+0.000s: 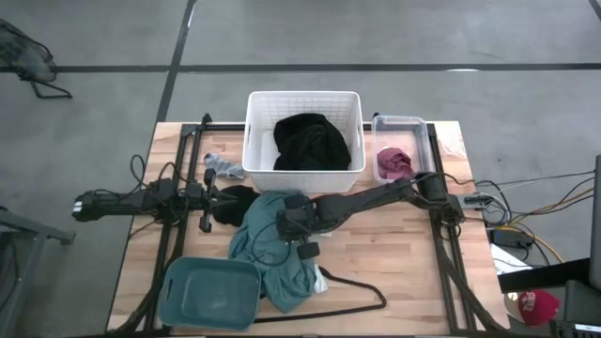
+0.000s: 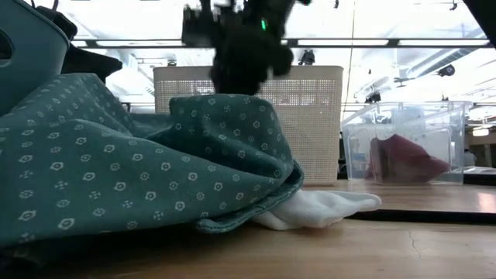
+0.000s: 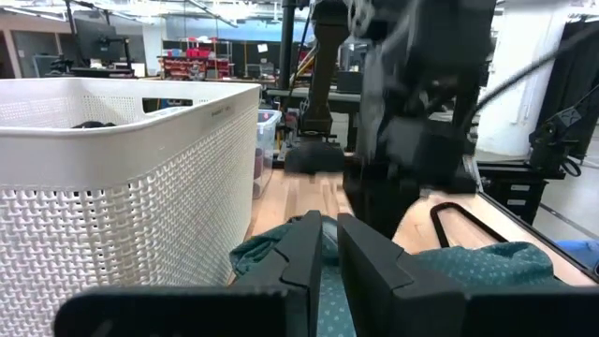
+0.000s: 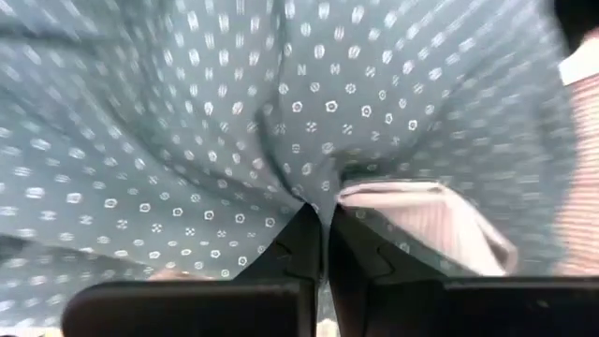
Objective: Pick & Place Cloths
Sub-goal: Put the green shirt into the white bin
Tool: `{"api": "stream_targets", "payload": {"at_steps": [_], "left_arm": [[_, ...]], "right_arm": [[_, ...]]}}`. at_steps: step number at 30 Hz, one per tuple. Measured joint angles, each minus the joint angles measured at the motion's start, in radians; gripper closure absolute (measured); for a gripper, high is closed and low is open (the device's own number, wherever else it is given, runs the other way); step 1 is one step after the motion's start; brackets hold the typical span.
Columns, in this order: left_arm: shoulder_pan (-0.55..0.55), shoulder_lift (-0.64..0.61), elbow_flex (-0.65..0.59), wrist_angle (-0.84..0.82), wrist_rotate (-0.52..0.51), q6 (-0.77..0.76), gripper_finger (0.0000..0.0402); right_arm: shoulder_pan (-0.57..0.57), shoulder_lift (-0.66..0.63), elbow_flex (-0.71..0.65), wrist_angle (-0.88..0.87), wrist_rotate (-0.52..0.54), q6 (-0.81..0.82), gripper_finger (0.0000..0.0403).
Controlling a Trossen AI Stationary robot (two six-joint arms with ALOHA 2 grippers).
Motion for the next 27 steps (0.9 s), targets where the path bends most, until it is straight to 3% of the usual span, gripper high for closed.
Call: {"api": "stream_targets", "payload": {"at_steps": [5,13,21,27], "left_arm": [[0.0,0.0,0.0,0.0,0.0,0.0,0.0358],[0.0,0.0,0.0,0.0,0.0,0.0,0.0358],[0.0,0.002,0.0,-0.001,0.0,0.0,0.0358],[0.0,0.005,0.0,0.0,-0.002,0.0,0.0358]], "right_arm": [[0.001,-0.028,0.178,-0.143,0.022,-0.038,0.0394],[-0.002,-0.044,0.547,-0.346,0.222,-0.163,0.0394],[-0.025,-0.246,0.463,-0.115,0.557,-0.357,0.0394],[-0.088,-0.343,0.453,0.106,0.586,-0.438,0.0394]]}}
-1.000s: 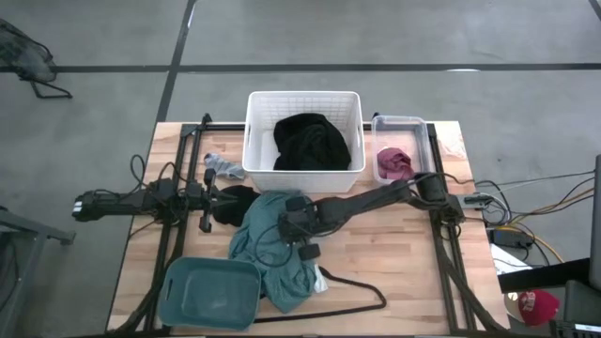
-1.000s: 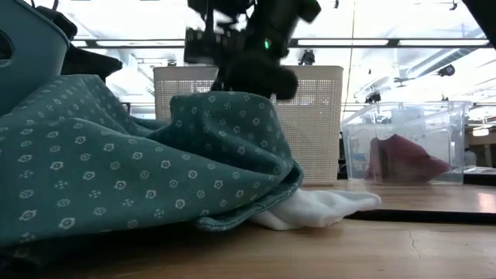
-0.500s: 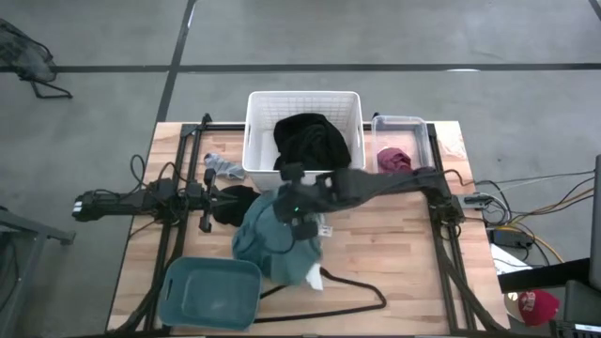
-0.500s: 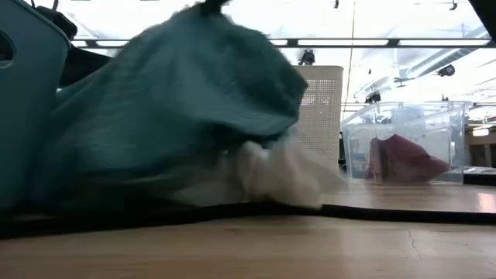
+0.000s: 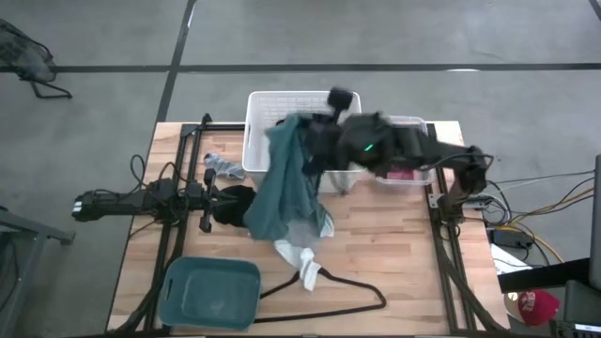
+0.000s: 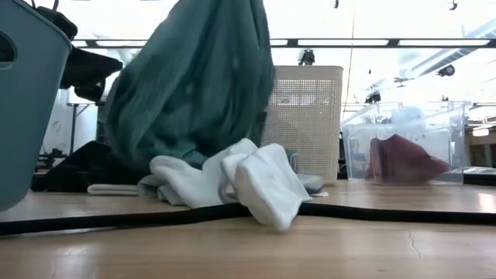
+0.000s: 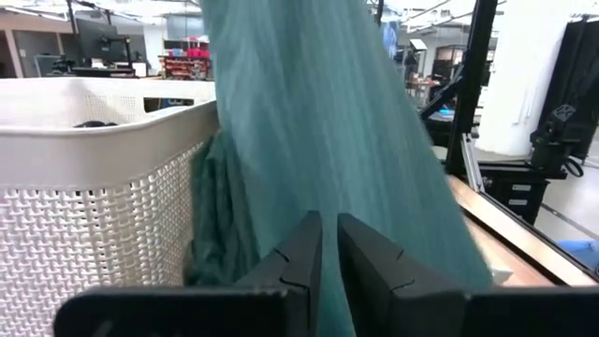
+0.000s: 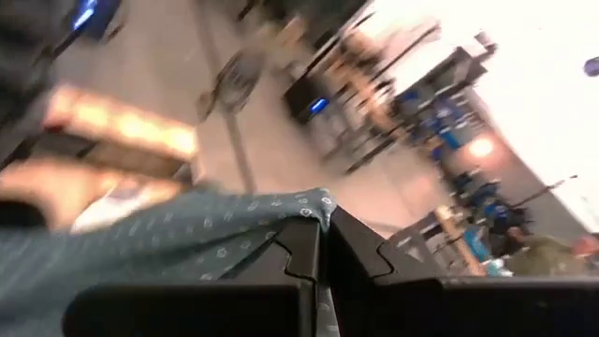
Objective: Pick & Place Cloths
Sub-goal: Put the green shirt into the white bin
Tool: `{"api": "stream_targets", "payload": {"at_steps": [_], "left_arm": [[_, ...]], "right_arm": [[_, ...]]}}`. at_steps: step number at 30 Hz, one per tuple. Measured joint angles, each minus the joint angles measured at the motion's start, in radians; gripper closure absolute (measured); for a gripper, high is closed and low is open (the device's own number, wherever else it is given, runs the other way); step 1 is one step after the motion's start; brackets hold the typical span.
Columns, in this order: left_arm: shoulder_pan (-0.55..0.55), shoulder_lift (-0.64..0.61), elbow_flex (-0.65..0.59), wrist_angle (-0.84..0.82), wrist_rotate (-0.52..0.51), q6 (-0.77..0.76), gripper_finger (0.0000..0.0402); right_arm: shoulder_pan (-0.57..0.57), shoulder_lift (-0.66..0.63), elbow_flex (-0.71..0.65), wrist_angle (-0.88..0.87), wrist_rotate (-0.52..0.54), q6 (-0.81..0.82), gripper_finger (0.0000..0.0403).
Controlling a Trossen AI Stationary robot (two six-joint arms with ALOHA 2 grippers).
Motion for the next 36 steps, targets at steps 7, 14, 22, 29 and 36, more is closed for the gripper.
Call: {"api": "stream_targets", "payload": {"at_steps": [7,14,22,29,36], "left_arm": [[0.0,0.0,0.0,0.0,0.0,0.0,0.0358],[0.0,0.0,0.0,0.0,0.0,0.0,0.0358],[0.0,0.0,0.0,0.0,-0.001,0.0,0.0358],[0.0,0.0,0.0,0.0,-0.001,0.0,0.0358],[0.0,0.0,0.0,0.0,-0.001,0.0,0.0358]], "right_arm": [[-0.098,-0.063,0.001,0.322,0.021,-0.151,0.0394],[-0.241,-0.054,0.001,0.428,0.022,-0.211,0.0394],[-0.388,0.021,-0.005,-0.027,-0.077,0.089,0.0394],[-0.442,0.15,-0.016,-0.359,-0.369,0.257,0.0394],[-0.442,0.299,-0.017,-0.511,-0.394,0.284,0.0392]]}}
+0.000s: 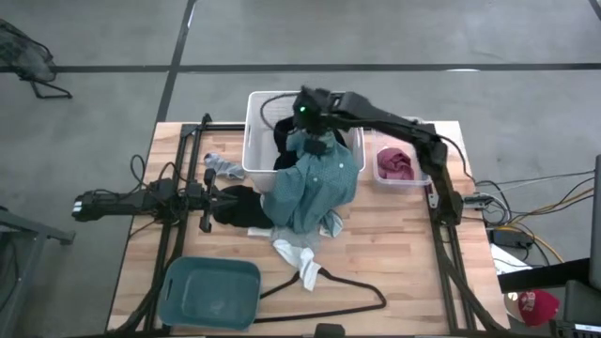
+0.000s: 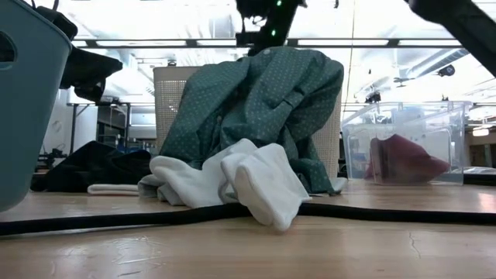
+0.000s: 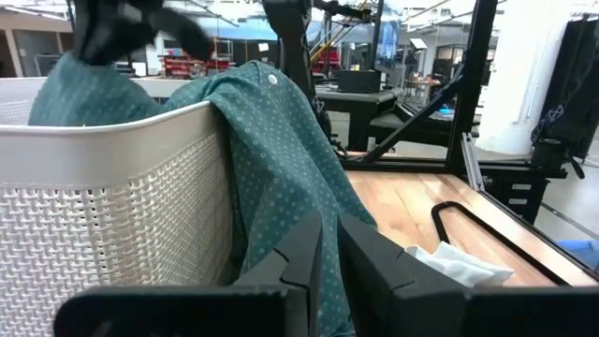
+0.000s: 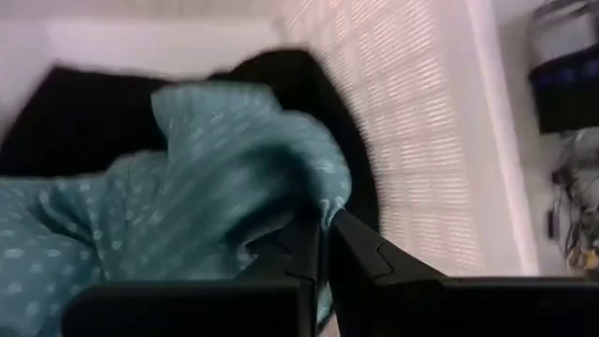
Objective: Pick & Place Cloths
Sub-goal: Put the green shirt into the white bin
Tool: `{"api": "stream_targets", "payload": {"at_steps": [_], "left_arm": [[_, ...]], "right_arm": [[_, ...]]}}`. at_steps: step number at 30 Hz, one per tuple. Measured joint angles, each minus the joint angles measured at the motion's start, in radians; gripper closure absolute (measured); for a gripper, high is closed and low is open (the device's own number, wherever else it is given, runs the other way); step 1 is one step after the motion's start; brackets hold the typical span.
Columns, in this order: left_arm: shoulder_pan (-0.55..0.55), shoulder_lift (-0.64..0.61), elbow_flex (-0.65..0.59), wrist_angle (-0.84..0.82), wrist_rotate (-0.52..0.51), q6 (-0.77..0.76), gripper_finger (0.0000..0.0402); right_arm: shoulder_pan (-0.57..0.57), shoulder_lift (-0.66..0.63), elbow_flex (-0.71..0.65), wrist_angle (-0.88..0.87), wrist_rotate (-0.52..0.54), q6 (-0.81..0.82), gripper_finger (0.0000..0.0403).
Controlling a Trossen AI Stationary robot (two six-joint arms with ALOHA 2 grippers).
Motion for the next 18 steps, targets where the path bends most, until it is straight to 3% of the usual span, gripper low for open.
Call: {"api": "stream_targets", "payload": {"at_steps": [9,18], "left_arm": [[0.0,0.0,0.0,0.0,0.0,0.0,0.0358],[0.0,0.0,0.0,0.0,0.0,0.0,0.0358]], "right_arm": [[0.049,0.009,0.006,-0.004,0.246,-0.059,0.0314],[0.12,-0.121,0.032,0.0,0.228,-0.058,0.0212]]}}
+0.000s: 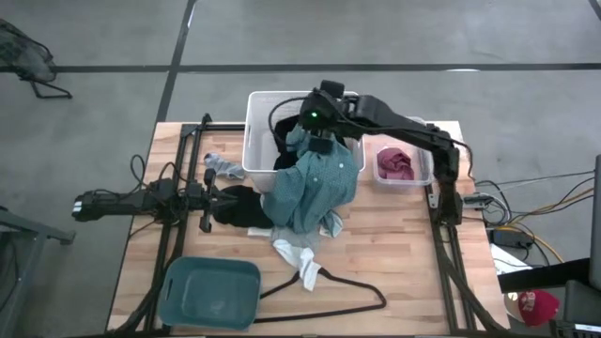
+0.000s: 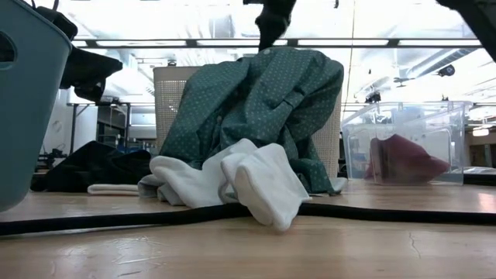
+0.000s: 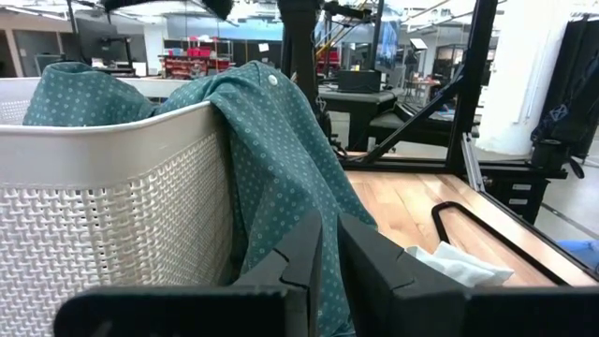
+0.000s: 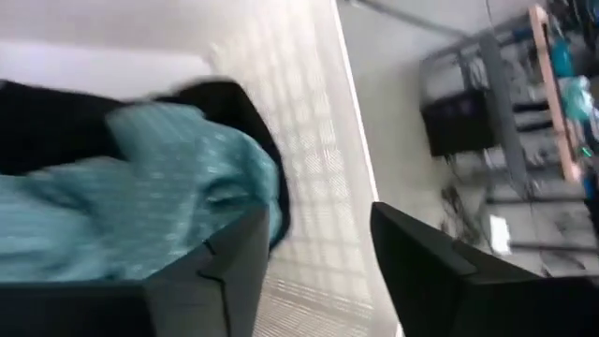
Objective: Pick & Place Cloths
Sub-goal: Put the green shirt into the white bin
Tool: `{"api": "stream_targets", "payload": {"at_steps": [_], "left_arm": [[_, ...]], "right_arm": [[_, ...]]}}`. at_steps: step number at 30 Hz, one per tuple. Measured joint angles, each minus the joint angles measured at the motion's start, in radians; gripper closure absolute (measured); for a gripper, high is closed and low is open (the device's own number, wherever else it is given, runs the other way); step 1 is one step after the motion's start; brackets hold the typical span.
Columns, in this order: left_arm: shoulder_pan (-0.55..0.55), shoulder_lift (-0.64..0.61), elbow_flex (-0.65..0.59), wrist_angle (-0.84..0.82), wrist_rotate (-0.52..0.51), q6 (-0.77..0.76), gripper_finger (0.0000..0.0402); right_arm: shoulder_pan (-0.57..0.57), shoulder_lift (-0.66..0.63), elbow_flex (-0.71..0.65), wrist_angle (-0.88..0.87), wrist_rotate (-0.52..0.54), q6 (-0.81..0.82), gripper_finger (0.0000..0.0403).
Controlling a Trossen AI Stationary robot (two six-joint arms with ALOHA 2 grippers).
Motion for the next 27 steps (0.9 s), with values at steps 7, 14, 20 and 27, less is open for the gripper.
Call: {"api": "stream_targets", "payload": {"at_steps": [7,14,20,27], "left_arm": [[0.0,0.0,0.0,0.0,0.0,0.0,0.0358],[0.0,0.0,0.0,0.0,0.0,0.0,0.0358],[0.0,0.0,0.0,0.0,0.0,0.0,0.0358],[0.0,0.0,0.0,0.0,0.0,0.0,0.0358]], "right_arm": [[0.167,-0.078,-0.029,0.003,-0.183,-0.022,0.0179],[0.374,-0.06,-0.149,0.012,-0.126,-0.019,0.0182],[0.474,-0.033,-0.312,0.075,0.015,-0.026,0.0188],[0.496,-0.034,-0.508,0.249,0.023,-0.028,0.0172]]}}
